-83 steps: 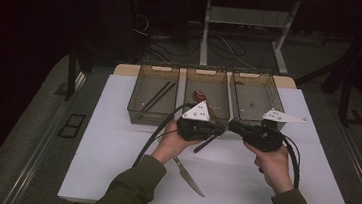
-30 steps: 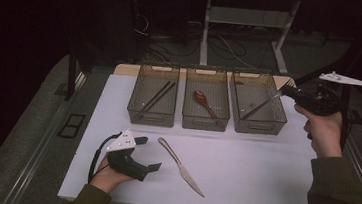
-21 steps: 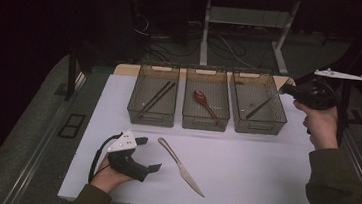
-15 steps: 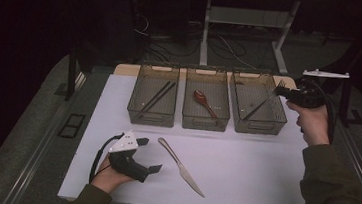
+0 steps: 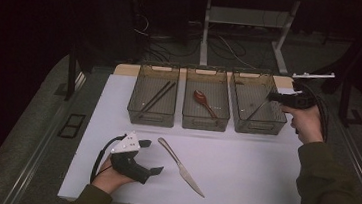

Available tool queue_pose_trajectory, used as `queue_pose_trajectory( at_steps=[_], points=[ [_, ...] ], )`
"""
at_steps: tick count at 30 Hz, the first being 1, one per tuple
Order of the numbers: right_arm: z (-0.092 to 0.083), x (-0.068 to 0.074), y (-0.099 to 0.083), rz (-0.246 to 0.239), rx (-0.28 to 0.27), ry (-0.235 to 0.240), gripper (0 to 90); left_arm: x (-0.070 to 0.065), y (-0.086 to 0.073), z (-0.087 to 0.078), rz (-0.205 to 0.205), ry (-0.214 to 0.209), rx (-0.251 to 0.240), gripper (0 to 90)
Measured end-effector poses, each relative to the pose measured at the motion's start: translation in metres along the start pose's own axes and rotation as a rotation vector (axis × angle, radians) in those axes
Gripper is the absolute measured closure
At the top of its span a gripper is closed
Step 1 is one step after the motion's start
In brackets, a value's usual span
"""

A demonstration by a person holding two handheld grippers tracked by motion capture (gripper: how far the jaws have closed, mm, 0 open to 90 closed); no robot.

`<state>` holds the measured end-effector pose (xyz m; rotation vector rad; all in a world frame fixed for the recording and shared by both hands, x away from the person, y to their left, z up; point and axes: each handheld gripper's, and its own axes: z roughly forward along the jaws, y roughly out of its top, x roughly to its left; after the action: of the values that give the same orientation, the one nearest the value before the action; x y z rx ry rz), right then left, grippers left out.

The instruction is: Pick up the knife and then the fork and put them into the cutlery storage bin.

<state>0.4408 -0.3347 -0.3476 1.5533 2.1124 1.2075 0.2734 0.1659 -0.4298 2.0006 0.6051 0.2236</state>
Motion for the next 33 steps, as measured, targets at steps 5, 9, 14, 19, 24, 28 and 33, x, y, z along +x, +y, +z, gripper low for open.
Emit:
queue_pose_trajectory(
  at_steps=[5,9,14,19,24,28,33],
  points=[
    [0.007,-0.008,0.000,0.022,0.008,0.000,84.8,0.000,0.000,0.001,-0.004,-0.005,0.003,0.8],
    [0.019,-0.015,-0.001,-0.006,0.026,-0.077,80.6,-0.001,0.000,0.002,-0.005,-0.011,0.008,0.8],
    [0.036,-0.021,-0.003,-0.018,0.042,-0.123,78.7,-0.001,0.000,0.003,-0.006,-0.017,0.013,0.9],
    [0.050,-0.017,-0.001,-0.091,0.065,-0.216,58.0,-0.001,0.000,0.004,-0.008,-0.021,0.013,0.9],
    [0.045,-0.019,0.000,-0.096,0.018,-0.252,44.3,-0.001,0.000,0.004,-0.008,-0.022,0.013,0.9],
    [0.037,-0.018,-0.001,-0.091,-0.008,-0.203,41.8,-0.002,0.000,0.004,-0.006,-0.022,0.012,0.8],
    [0.020,-0.011,-0.003,-0.084,-0.059,-0.136,36.2,-0.002,-0.001,0.005,-0.006,-0.022,0.019,0.8]
  ],
)
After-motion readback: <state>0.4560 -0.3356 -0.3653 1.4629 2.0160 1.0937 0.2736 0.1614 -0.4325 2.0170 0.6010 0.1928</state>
